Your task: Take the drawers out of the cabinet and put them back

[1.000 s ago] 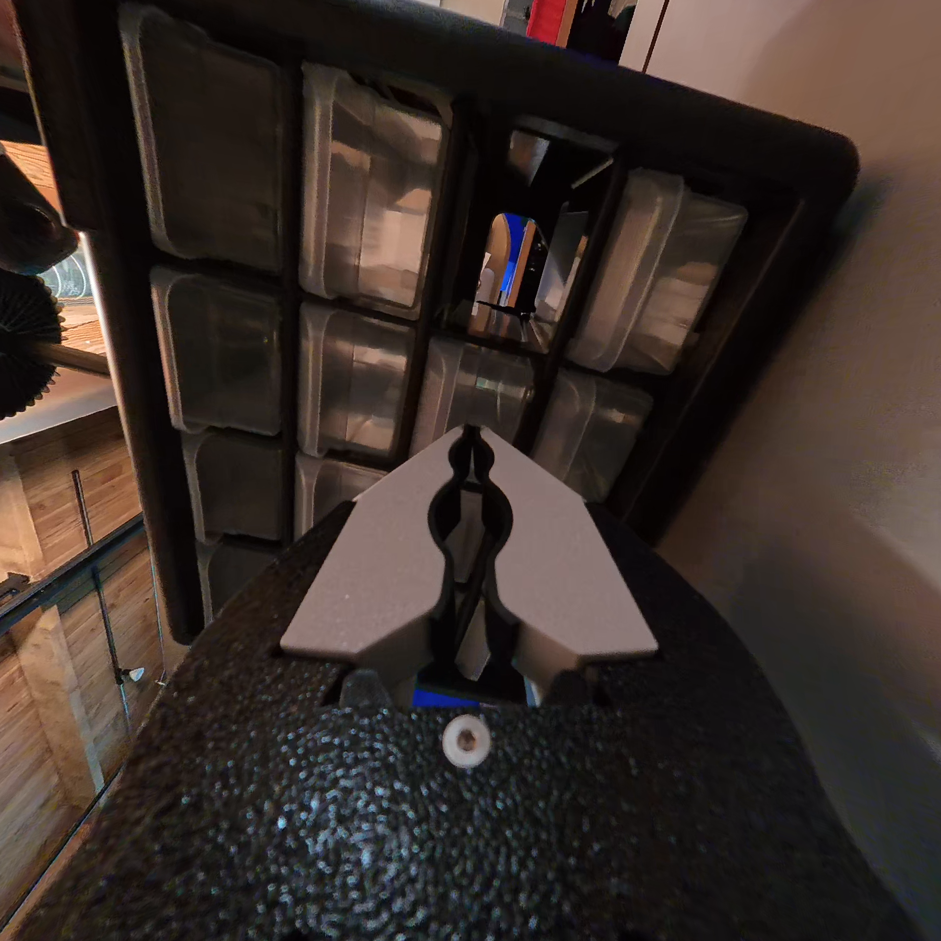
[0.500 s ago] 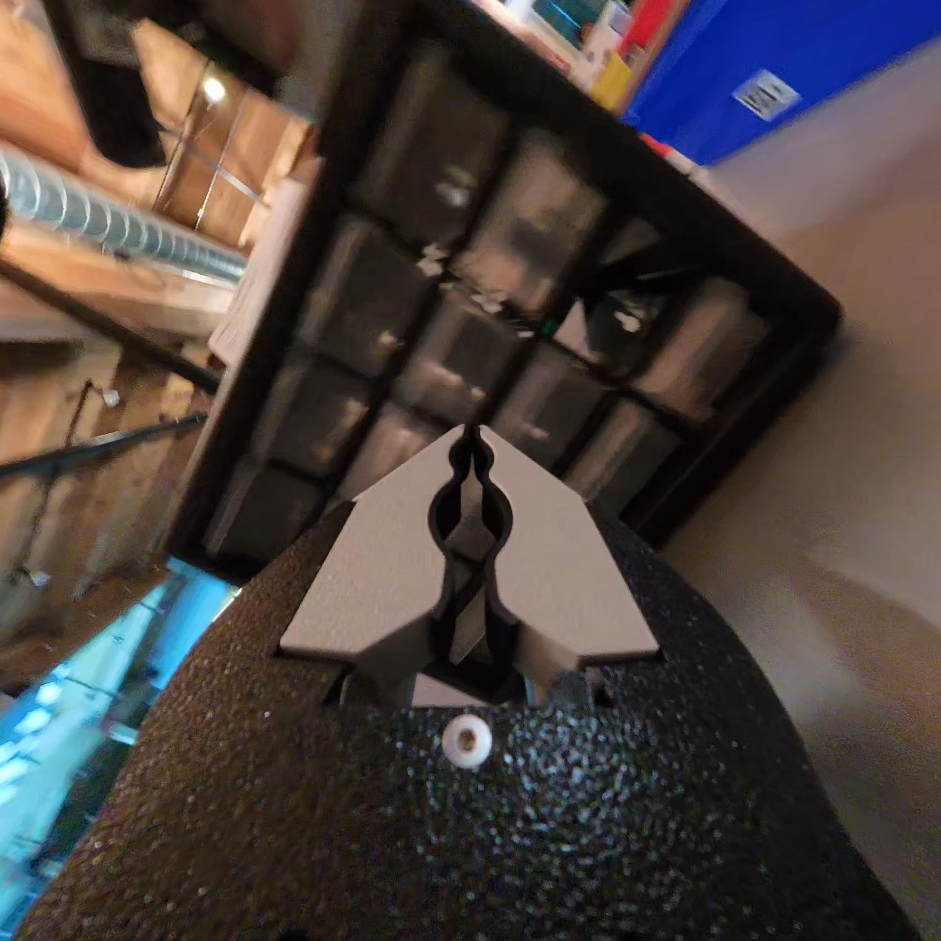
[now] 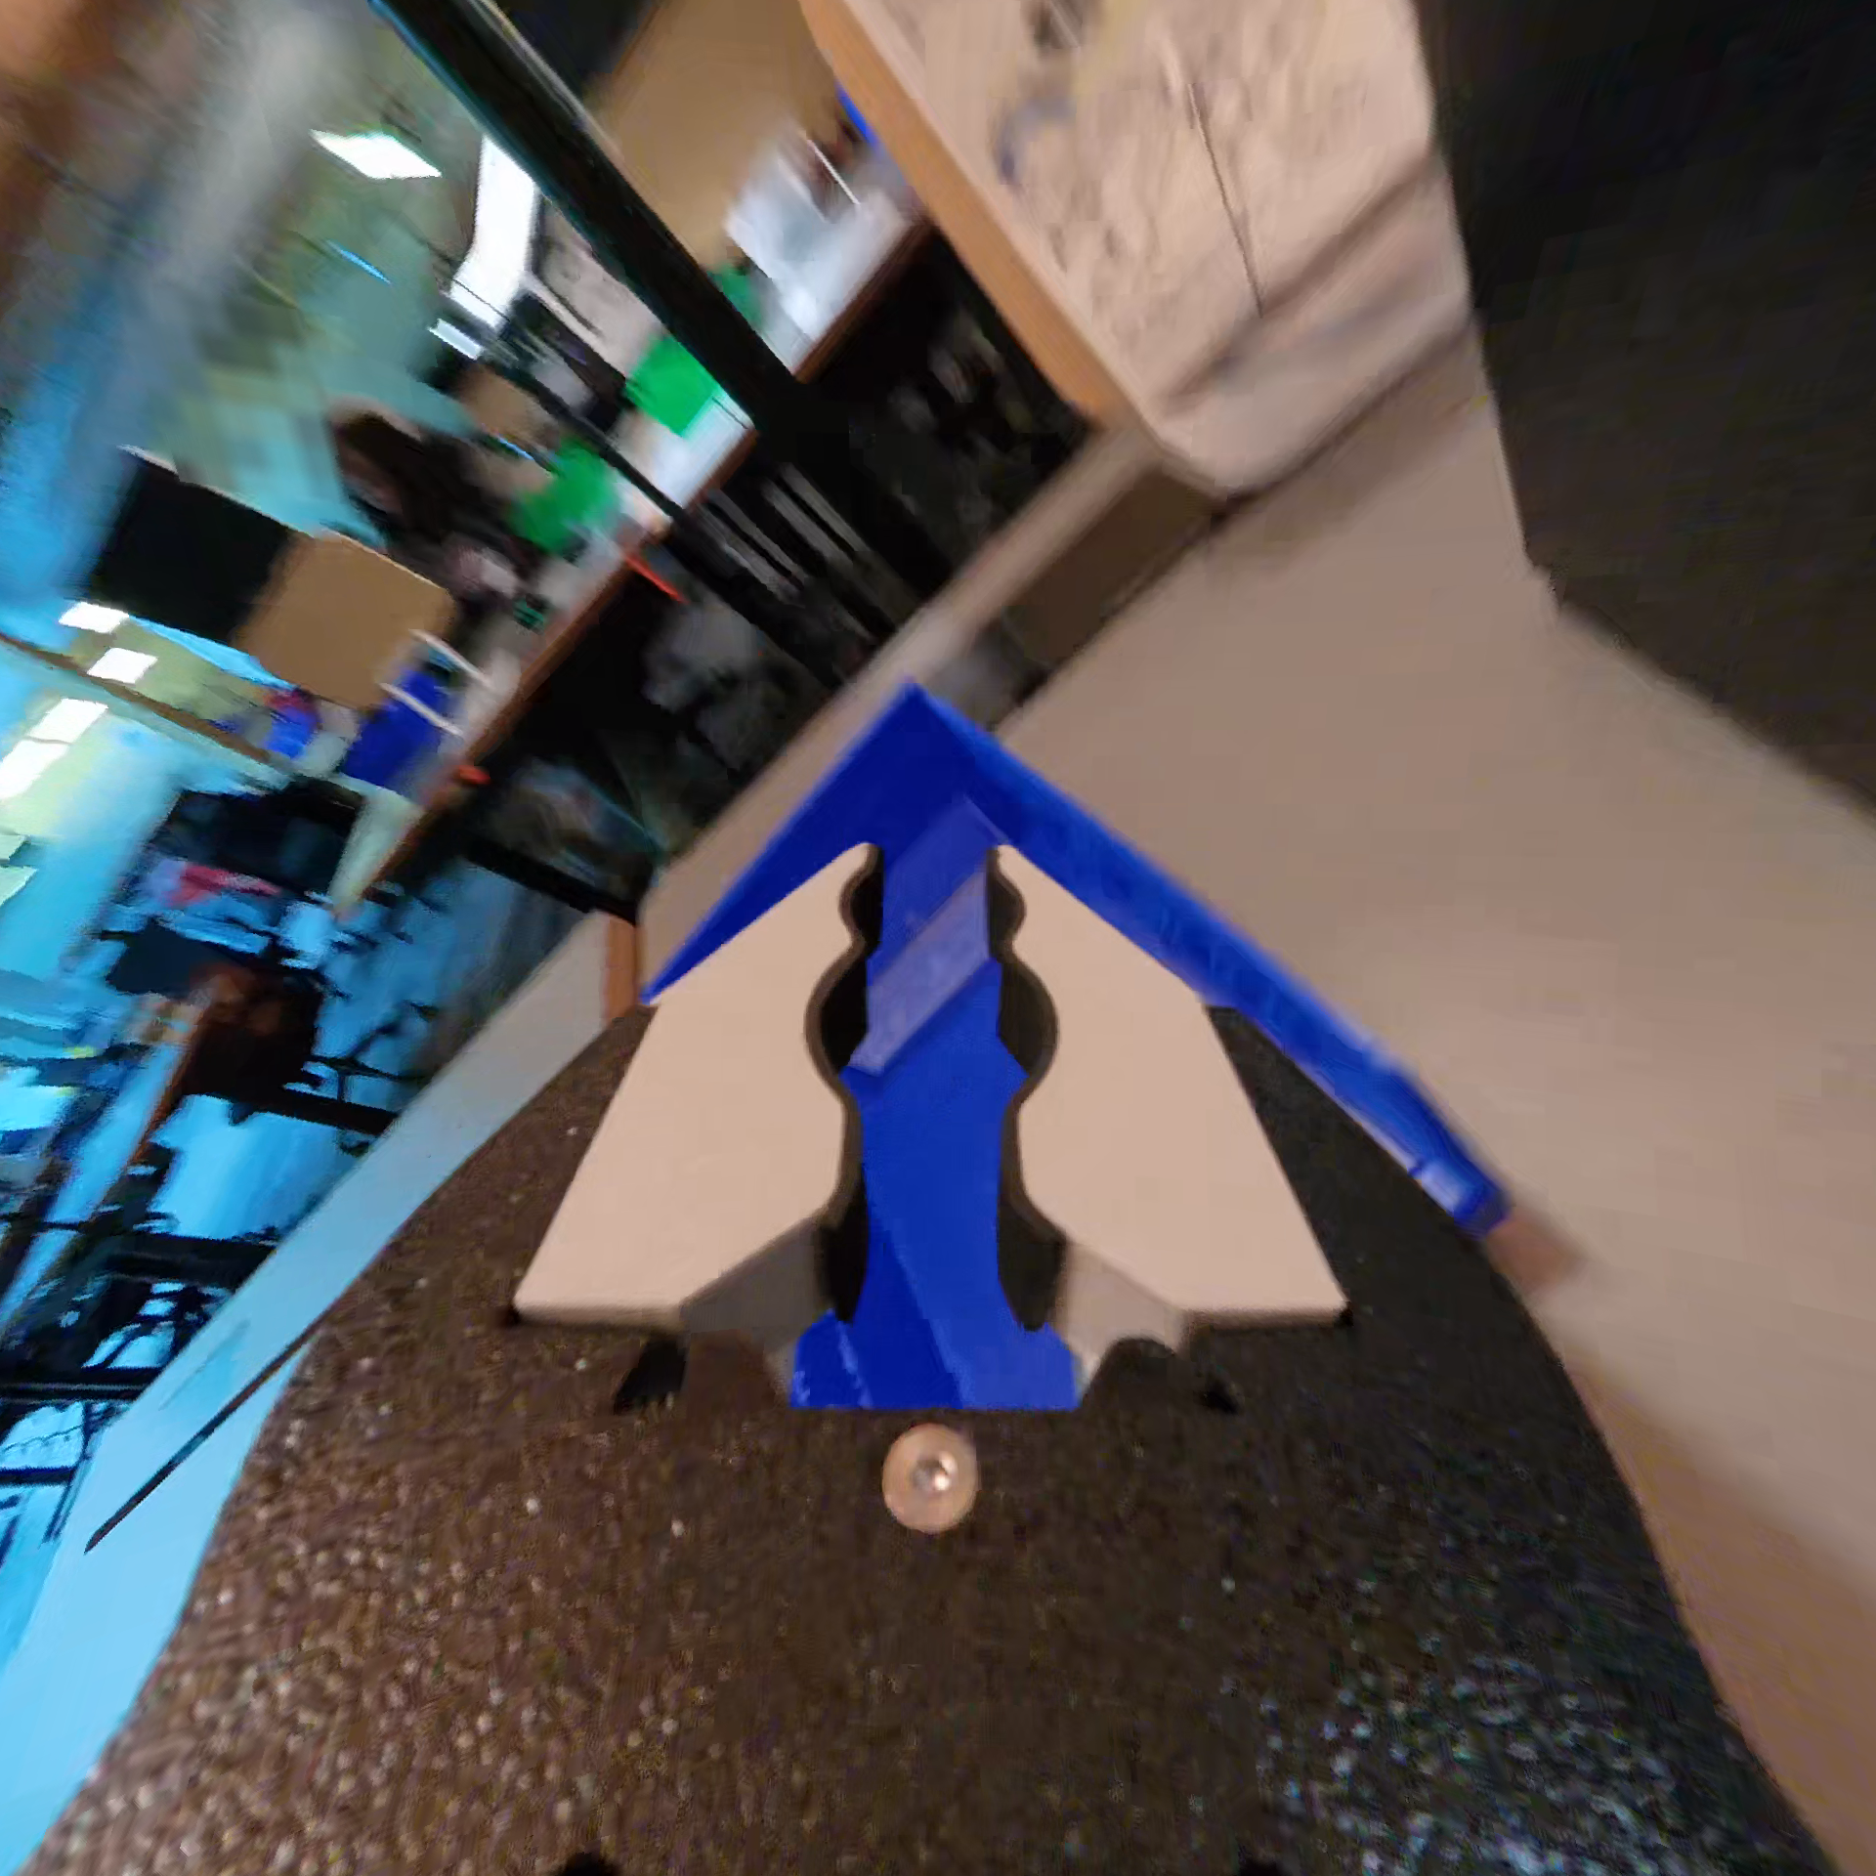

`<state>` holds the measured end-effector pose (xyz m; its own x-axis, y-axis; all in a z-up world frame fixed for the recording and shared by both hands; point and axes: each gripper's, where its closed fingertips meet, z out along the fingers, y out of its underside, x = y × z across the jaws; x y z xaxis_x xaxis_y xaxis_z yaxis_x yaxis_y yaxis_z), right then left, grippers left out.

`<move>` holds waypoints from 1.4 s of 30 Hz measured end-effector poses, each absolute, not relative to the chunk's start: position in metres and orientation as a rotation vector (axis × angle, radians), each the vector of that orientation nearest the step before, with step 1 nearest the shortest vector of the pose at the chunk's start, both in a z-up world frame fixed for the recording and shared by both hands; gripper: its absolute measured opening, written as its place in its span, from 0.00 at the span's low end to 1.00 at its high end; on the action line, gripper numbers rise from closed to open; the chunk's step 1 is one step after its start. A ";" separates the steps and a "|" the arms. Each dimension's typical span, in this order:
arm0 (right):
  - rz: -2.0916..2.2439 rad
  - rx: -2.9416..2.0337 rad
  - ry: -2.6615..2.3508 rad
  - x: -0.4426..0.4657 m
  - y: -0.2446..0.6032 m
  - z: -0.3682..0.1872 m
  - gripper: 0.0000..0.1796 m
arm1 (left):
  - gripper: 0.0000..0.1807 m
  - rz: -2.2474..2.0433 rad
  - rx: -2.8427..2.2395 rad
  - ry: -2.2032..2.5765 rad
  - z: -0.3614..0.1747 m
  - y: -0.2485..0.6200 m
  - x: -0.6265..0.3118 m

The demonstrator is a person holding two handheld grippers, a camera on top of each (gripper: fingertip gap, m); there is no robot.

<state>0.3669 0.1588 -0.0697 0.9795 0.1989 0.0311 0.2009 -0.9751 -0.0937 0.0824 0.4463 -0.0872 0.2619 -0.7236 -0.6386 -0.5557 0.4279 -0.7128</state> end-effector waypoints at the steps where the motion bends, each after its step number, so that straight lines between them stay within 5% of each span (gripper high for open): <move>1: -0.020 -3.026 -0.307 0.367 0.159 -0.070 0.00 | 0.15 -0.148 -1.285 1.510 -0.102 0.463 0.082; 8: -0.033 -2.988 -0.322 0.367 0.159 -0.070 0.00 | 0.26 0.126 -1.394 1.979 -0.174 0.555 0.074; 27: -0.017 -3.009 -0.330 0.367 0.158 -0.070 0.00 | 0.14 0.433 -1.530 2.310 -0.268 0.657 0.082; 34: -0.025 -3.010 -0.320 0.367 0.158 -0.070 0.00 | 0.01 0.428 -1.635 2.412 -0.259 0.623 0.061; 42: -0.112 -3.035 -0.346 0.367 0.158 -0.070 0.00 | 0.00 0.385 -1.894 2.270 -0.177 0.546 0.033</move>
<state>0.3670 0.1581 -0.0695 0.9717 0.2214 0.0824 0.2276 -0.9708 -0.0754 0.0327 0.5462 -0.1774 -0.1849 -0.9407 -0.2845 -0.9819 0.1647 0.0937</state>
